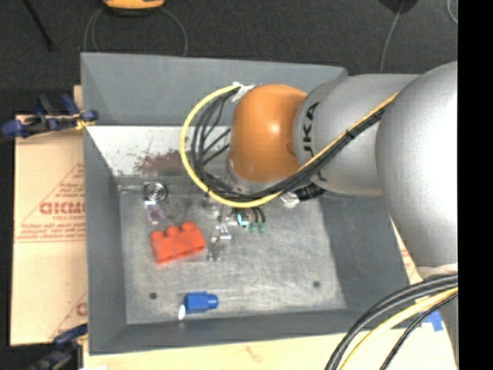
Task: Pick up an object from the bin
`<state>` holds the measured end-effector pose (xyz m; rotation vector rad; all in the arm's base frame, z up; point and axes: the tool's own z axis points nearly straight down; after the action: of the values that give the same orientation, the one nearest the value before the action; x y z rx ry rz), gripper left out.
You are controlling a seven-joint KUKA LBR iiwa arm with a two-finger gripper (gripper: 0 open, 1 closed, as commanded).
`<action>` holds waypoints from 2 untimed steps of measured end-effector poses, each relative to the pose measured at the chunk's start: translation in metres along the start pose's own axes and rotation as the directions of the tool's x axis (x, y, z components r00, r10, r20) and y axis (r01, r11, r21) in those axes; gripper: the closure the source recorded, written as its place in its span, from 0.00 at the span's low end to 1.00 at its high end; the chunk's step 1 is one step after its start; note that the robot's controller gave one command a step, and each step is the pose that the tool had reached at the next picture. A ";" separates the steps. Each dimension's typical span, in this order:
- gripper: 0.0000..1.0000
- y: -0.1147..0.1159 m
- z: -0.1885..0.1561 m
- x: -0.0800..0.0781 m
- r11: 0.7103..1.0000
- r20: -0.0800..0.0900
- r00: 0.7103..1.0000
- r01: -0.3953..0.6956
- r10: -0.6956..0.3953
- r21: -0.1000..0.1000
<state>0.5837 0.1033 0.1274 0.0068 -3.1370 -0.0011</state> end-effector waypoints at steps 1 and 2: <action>0.00 0.056 0.054 0.005 0.971 0.013 0.971 0.239 -0.239 0.003; 0.00 0.044 0.025 -0.016 0.983 0.012 0.983 0.184 -0.184 0.001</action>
Offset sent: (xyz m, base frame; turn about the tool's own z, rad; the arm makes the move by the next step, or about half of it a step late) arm -0.0090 0.0564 -0.0574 -0.2437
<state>0.5997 0.1477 0.1024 0.2983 -3.1353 -0.0027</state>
